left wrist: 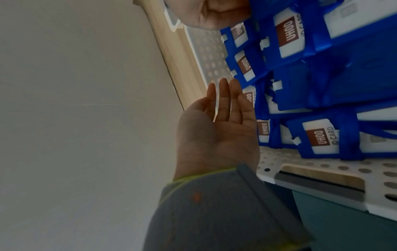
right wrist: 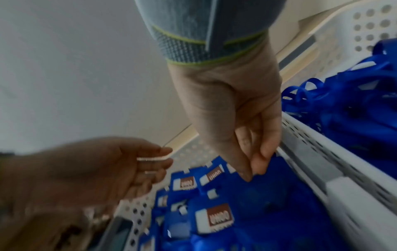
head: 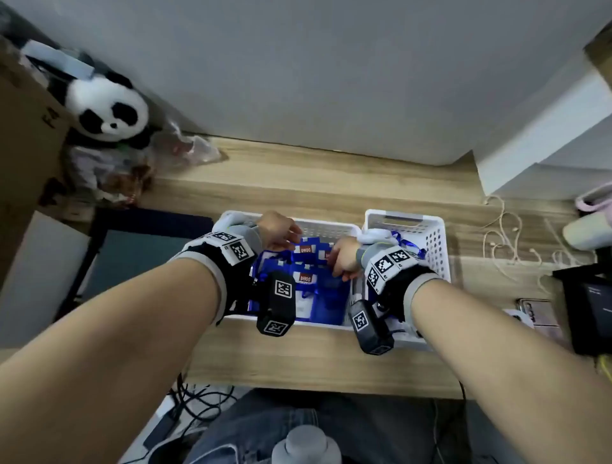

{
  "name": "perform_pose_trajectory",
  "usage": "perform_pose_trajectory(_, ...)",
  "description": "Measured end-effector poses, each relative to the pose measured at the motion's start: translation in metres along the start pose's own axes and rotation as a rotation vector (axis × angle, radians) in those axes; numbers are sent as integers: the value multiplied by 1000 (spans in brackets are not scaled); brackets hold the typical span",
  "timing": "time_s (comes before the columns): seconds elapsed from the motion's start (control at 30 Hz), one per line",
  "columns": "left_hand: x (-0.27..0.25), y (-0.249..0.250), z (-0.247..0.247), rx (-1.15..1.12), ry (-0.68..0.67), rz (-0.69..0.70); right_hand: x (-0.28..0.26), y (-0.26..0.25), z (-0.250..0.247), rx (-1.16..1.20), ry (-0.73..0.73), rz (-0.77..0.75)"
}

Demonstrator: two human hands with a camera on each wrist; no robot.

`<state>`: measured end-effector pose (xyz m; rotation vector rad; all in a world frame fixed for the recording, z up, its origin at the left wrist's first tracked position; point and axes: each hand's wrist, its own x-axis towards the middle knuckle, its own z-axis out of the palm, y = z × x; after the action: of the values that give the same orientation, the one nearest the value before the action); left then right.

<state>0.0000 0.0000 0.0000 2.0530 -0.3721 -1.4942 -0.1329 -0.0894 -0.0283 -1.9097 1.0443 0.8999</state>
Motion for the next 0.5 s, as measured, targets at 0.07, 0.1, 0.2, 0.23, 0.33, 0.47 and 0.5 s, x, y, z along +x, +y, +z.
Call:
perform_pose_trajectory(0.07,0,0,-2,-4,0,-7,1,-4,-3,-78,-33,3)
perform_pose_trajectory(0.1,2,1,-3,12,-4,-13,3,-4,-5,-88,-30,-6)
perform_pose_trajectory(0.2,8,3,-6,17,-55,13,2,-8,-17,-24,43,-46)
perform_pose_trajectory(0.23,8,5,-8,22,-86,19,1,-9,-24,8,78,-67)
perform_pose_trajectory(0.33,8,11,-9,22,-230,48,-1,-14,-49,193,188,-88)
perform_pose_trajectory(0.47,11,10,-10,-60,-273,140,-3,-19,-65,394,276,-144)
perform_pose_trajectory(0.5,12,11,-11,-64,-239,162,-3,-21,-66,444,293,-168)
